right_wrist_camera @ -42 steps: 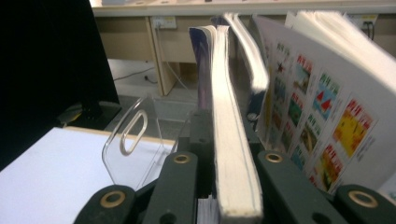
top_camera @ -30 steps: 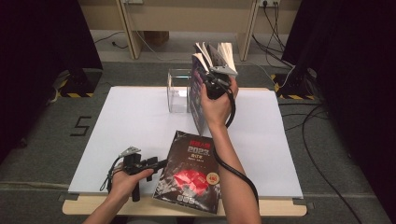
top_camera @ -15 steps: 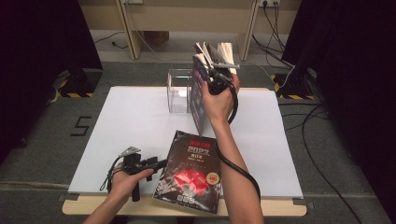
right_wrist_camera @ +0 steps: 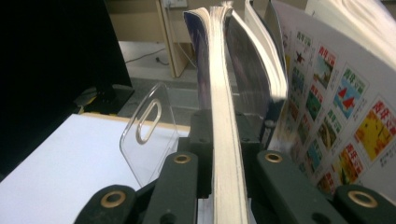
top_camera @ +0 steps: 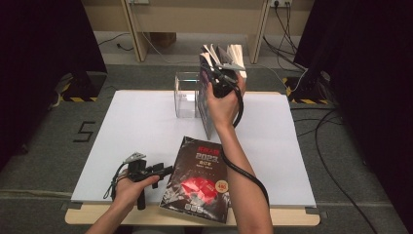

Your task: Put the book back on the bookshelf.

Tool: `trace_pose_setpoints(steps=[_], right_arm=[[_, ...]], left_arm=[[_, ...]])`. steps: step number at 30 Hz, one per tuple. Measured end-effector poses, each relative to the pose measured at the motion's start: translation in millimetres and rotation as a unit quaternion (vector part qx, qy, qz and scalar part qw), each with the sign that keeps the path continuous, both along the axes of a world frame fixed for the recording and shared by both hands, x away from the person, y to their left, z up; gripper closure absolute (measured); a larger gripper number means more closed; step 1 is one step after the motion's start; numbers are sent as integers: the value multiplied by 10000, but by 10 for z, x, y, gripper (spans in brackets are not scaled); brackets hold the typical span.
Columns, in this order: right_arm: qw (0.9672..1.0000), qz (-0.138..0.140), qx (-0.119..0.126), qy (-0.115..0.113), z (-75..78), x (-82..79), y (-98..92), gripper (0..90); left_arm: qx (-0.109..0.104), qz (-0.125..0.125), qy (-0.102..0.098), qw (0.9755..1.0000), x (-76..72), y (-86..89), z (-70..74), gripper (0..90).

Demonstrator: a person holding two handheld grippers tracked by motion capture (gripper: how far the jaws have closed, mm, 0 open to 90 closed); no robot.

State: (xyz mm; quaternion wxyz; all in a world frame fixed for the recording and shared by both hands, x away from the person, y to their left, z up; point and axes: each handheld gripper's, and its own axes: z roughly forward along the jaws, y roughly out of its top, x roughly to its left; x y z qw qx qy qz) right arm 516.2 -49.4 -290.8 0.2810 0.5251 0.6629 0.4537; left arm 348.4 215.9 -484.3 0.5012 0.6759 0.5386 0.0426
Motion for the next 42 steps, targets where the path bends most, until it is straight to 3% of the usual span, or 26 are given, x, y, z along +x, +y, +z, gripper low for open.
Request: trace_pose_setpoints(steps=[4, 18, 30, 42], right_arm=[[9998, -59, 26, -177, 27, 27, 30, 829], [9995, -266, -18, -165, -81, 249, 79, 828], [9990, -373, -67, -225, -114, 287, 101, 827], [9998, -122, 152, 88, -22, 306, 76, 781]], left_arm=[[-22, 17, -36, 10000, -2, -3, 5, 458], [-9, -8, -38, 10000, -2, -12, -5, 457], [15, 2, -26, 10000, 1, -1, -4, 457], [-4, -6, -21, 10000, -2, -10, -7, 457]])
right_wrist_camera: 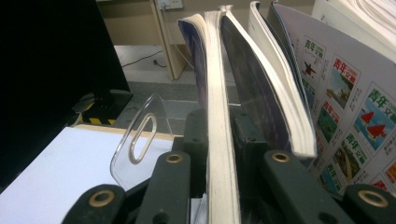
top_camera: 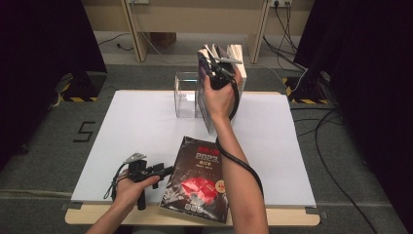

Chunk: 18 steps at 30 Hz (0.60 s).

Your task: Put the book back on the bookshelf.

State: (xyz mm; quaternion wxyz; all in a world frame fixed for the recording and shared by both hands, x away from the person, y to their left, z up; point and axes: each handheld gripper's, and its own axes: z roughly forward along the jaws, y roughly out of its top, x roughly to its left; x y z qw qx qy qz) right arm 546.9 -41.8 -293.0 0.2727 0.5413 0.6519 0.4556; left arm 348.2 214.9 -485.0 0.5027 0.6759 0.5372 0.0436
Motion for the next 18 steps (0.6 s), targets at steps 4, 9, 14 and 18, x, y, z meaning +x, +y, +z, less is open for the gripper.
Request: trace_pose_setpoints(steps=[4, 9, 14, 18], right_arm=[[9999, 44, -25, 157, 35, 30, 1, 774], [9995, 95, -100, 292, 55, 67, 24, 771], [9992, 81, -155, 349, 49, 88, 40, 781], [9987, 51, -298, 409, 52, 100, 47, 817]], left_arm=[[14, -13, 3, 10000, -3, -3, -4, 457], [24, -25, 5, 10000, -3, -7, -2, 457], [6, -11, -10, 10000, -2, -2, -2, 457], [41, -30, 5, 10000, -4, -4, -3, 457]])
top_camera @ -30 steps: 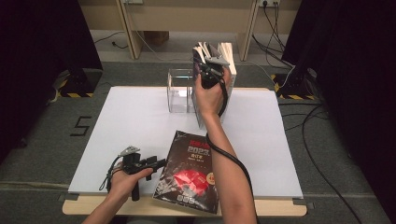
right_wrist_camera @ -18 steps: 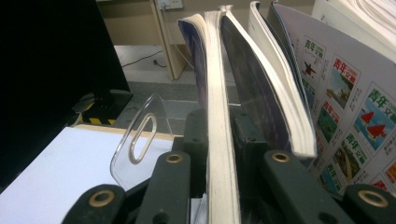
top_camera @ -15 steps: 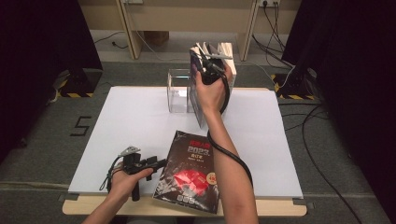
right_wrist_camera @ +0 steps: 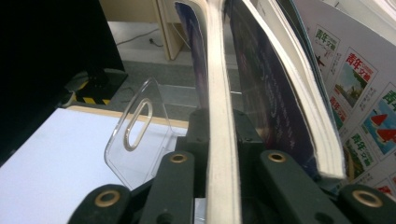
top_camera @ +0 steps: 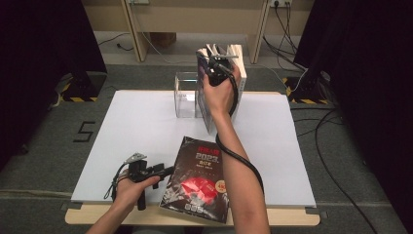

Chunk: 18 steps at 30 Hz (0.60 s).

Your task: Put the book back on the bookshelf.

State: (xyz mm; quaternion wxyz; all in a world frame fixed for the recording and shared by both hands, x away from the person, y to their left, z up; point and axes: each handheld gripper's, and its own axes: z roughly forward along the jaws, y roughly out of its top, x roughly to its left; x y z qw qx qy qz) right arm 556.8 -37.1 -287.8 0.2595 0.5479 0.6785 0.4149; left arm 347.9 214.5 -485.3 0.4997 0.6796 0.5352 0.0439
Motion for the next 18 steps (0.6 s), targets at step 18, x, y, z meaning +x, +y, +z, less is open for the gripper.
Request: trace_pose_setpoints(steps=[18], right_arm=[[9989, -228, -27, -417, -13, 17, 41, 830]], left_arm=[[10, 38, -11, 10000, 6, 21, -3, 458]])
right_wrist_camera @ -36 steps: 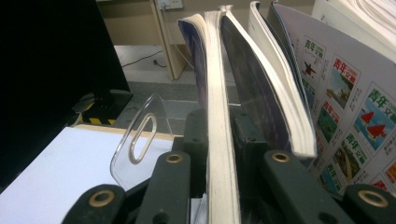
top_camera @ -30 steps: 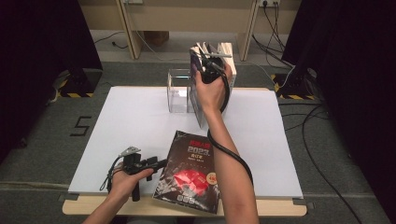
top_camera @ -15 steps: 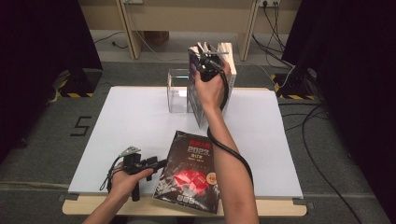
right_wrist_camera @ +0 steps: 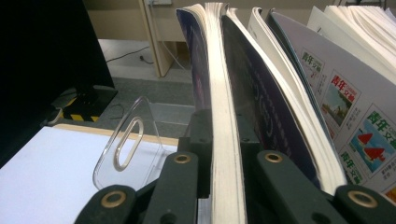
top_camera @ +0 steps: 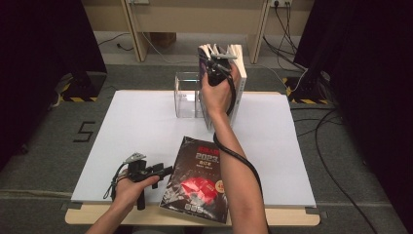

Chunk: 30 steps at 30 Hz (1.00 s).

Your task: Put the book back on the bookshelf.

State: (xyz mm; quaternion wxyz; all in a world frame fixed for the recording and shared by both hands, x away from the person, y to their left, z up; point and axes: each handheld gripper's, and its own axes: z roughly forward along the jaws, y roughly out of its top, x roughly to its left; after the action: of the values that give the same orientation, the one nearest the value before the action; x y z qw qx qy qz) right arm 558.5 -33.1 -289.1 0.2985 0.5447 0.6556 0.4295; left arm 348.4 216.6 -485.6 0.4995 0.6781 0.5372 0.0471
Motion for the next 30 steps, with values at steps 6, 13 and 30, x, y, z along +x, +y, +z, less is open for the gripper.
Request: trace_pose_setpoints(steps=[6, 13, 30], right_arm=[[9998, -162, 3, -112, -19, 20, 32, 829], [9992, -316, -95, -217, -48, 36, 55, 829], [9988, -386, -129, -262, -103, -21, 84, 735]], left_arm=[[-7, -16, 12, 10000, -3, -8, -8, 458], [-3, -26, 16, 10000, -7, -11, -16, 459], [1, -29, 26, 10000, -11, -15, -25, 459]])
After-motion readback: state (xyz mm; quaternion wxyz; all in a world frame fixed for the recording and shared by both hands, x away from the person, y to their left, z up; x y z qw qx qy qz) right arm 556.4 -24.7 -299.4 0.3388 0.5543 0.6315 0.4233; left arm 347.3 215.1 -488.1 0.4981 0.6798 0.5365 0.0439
